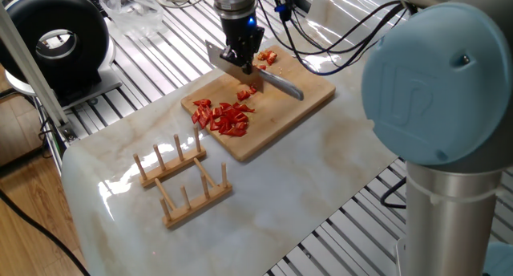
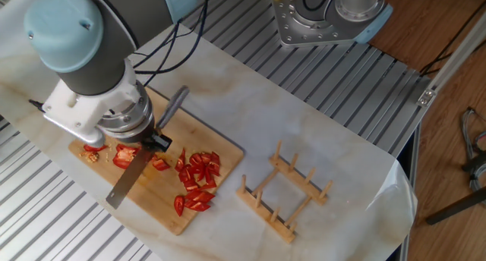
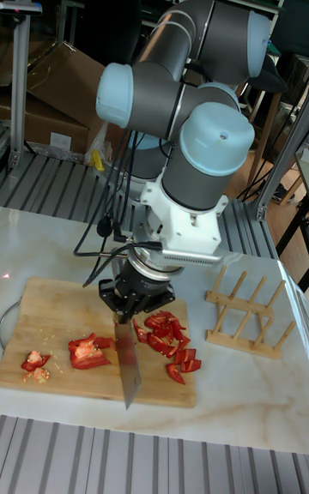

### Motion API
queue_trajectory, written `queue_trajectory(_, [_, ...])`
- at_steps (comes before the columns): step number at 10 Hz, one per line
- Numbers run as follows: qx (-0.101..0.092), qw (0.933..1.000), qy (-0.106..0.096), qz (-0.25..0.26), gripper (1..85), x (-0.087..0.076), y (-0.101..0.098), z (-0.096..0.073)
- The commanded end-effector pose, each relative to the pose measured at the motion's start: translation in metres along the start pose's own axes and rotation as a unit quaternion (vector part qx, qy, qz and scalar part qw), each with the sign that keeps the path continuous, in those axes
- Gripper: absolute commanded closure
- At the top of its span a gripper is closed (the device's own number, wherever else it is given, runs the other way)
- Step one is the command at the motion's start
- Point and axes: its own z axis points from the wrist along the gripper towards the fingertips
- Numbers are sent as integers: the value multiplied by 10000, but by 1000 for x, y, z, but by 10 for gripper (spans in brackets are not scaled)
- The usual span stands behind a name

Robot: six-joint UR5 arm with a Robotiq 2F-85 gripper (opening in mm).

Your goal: Chop the chili peppers

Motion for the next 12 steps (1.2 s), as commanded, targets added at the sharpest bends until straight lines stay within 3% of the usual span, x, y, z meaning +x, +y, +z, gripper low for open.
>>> queue_trajectory(1, [179, 9960, -38, -880, 843, 0, -9, -2])
queue_trajectory(7, [369, 9766, -169, -2112, 843, -11, -18, 2])
queue_trajectory(9, [453, 9748, -193, -2176, 843, -16, -15, 5])
queue_trajectory(12, [338, 9745, -303, -2195, 843, -22, -7, 18])
